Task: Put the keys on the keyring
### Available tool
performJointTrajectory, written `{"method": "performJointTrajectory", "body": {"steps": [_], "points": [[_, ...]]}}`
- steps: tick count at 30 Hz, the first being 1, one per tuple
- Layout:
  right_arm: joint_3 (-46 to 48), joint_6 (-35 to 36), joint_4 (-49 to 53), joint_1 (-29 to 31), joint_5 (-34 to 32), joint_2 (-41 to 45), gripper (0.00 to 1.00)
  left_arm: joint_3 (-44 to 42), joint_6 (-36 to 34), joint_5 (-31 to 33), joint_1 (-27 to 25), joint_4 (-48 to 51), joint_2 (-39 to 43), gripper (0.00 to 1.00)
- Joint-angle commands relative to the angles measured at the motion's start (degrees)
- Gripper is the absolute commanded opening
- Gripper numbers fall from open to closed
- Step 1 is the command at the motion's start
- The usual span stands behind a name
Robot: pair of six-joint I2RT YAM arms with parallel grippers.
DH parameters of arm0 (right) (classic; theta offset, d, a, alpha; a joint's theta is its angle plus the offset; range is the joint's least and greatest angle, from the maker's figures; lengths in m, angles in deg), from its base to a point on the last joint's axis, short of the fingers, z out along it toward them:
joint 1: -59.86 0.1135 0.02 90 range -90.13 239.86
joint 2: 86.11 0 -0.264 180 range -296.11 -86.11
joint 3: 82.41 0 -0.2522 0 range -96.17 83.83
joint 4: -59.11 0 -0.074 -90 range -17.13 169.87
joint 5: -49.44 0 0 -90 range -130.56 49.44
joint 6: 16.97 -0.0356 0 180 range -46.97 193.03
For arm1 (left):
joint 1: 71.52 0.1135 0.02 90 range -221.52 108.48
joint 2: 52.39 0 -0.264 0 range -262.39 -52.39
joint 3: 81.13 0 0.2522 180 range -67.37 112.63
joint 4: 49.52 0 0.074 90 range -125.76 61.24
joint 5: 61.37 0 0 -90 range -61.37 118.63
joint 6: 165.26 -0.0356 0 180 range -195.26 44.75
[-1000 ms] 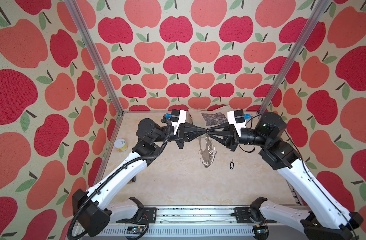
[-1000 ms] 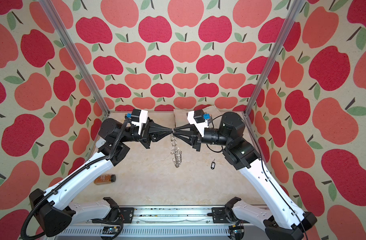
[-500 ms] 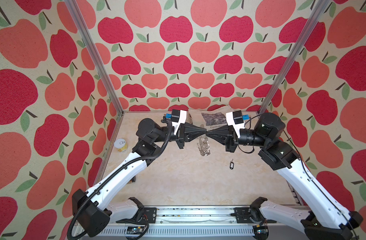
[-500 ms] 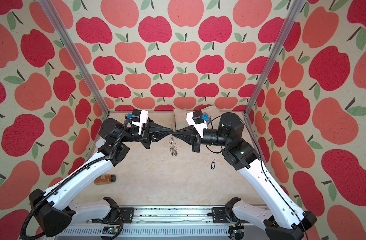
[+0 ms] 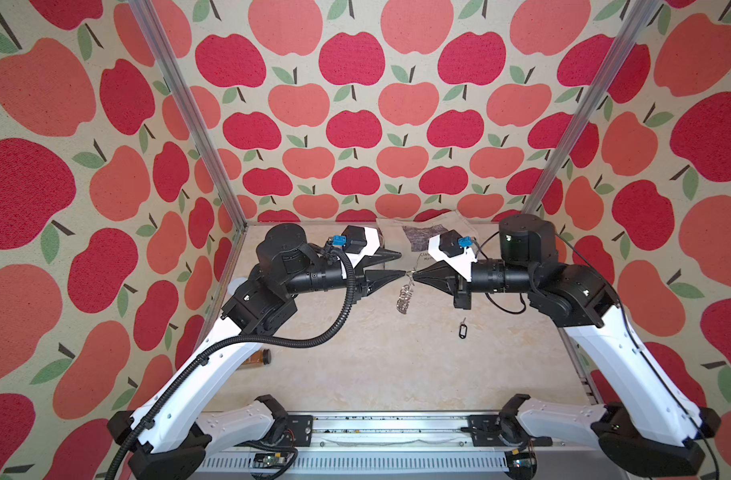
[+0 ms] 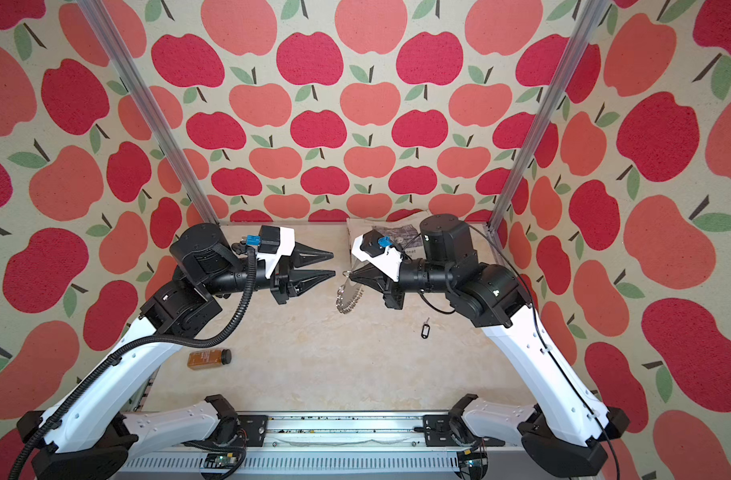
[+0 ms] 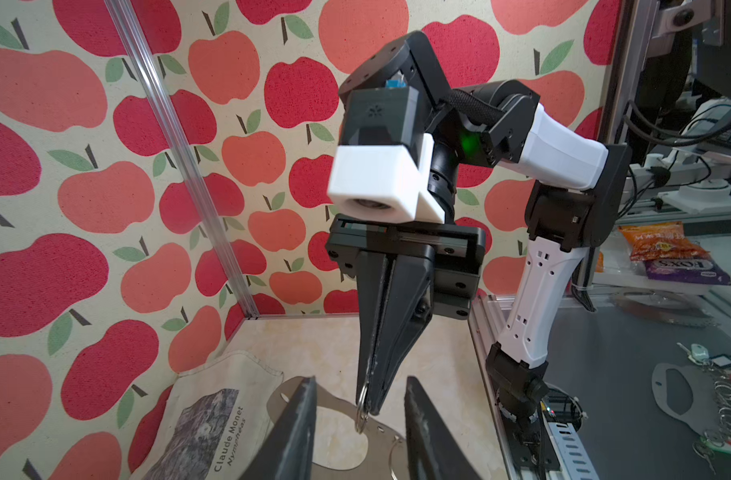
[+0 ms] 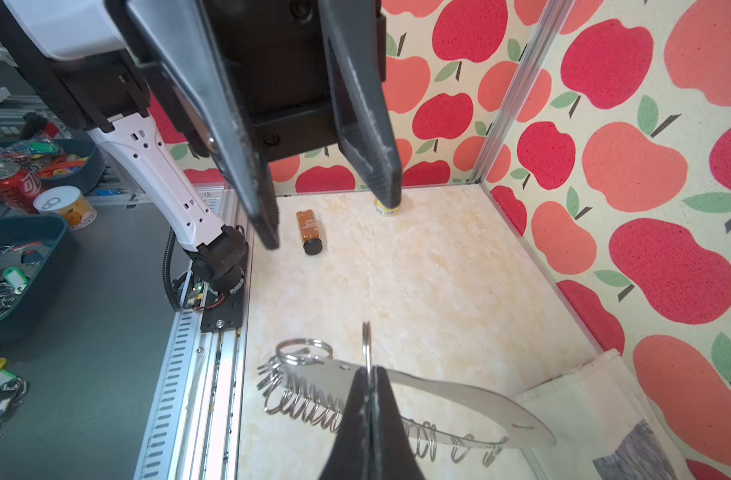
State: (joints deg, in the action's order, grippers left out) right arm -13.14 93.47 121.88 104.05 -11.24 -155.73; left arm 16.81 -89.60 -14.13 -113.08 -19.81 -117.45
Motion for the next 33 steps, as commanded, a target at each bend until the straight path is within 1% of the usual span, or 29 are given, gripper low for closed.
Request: {"method": "performJointTrajectory", "body": {"steps": [1, 6, 11, 16, 21, 25, 27, 31, 33], "points": [[-2.9, 3.0, 4.5, 1.1, -3.9, -0.8, 0.00, 2.8, -8.0, 3.9, -1.8, 11.7, -2.6, 0.36], [-4.6, 3.0, 5.2, 2.1, -4.3, -1.7, 0.00, 4.0, -11.1, 7.0, -3.9, 14.0, -3.7, 0.34], [-4.9, 3.0, 5.4, 2.5, -4.2, -2.0, 0.00, 3.6, -11.3, 9.2, -4.8, 12.8, -3.5, 0.32], [-5.0, 3.0, 5.4, 2.7, -4.2, -2.2, 0.00, 3.6, -11.5, 9.9, -5.0, 12.5, -3.6, 0.28], [-5.1, 3.0, 5.4, 2.8, -4.0, -2.0, 0.00, 3.9, -11.5, 10.5, -5.2, 13.0, -3.9, 0.21], [-5.1, 3.0, 5.4, 2.9, -4.1, -2.1, 0.00, 3.9, -11.5, 10.5, -5.5, 12.7, -3.9, 0.13], [-5.1, 3.0, 5.3, 2.9, -4.1, -2.0, 0.00, 4.1, -11.5, 10.4, -5.8, 12.9, -4.1, 0.11], [-5.0, 2.9, 5.1, 3.0, -4.1, -1.7, 0.00, 4.3, -11.9, 10.5, -6.1, 13.2, -4.4, 0.02], [-5.1, 2.8, 4.9, 3.0, -4.1, -1.7, 0.00, 4.2, -12.2, 10.6, -6.2, 13.3, -4.4, 0.00]]}}
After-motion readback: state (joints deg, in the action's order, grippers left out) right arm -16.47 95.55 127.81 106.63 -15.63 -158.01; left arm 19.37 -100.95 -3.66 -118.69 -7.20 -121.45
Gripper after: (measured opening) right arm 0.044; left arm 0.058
